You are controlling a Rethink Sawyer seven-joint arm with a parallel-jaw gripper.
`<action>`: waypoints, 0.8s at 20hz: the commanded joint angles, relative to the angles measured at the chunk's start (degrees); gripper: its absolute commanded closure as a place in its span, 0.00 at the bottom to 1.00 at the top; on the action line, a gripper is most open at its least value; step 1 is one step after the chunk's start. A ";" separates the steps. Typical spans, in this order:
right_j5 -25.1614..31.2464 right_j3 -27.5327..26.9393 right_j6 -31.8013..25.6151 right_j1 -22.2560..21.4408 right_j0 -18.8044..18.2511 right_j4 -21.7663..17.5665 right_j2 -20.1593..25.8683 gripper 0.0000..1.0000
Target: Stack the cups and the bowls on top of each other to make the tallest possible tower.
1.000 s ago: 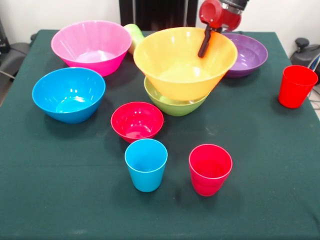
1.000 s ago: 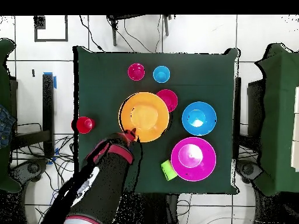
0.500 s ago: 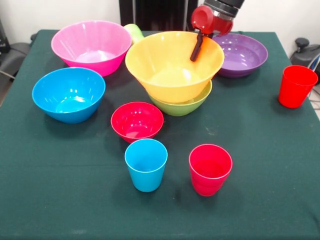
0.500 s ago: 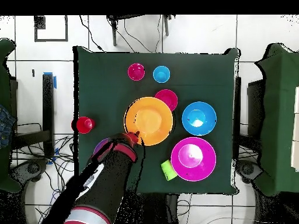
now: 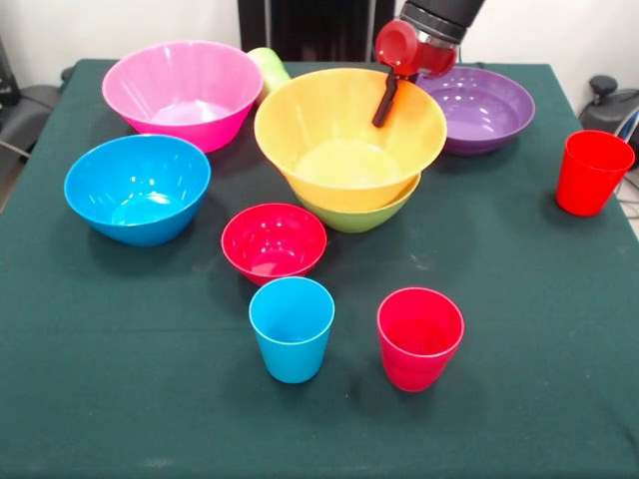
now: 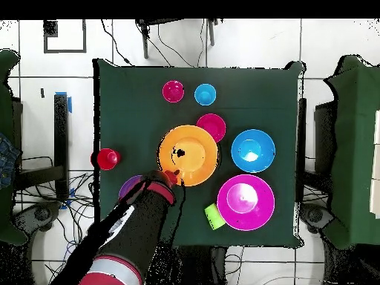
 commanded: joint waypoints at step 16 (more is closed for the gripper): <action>1.61 -0.79 9.49 2.51 -1.68 8.43 6.70 1.00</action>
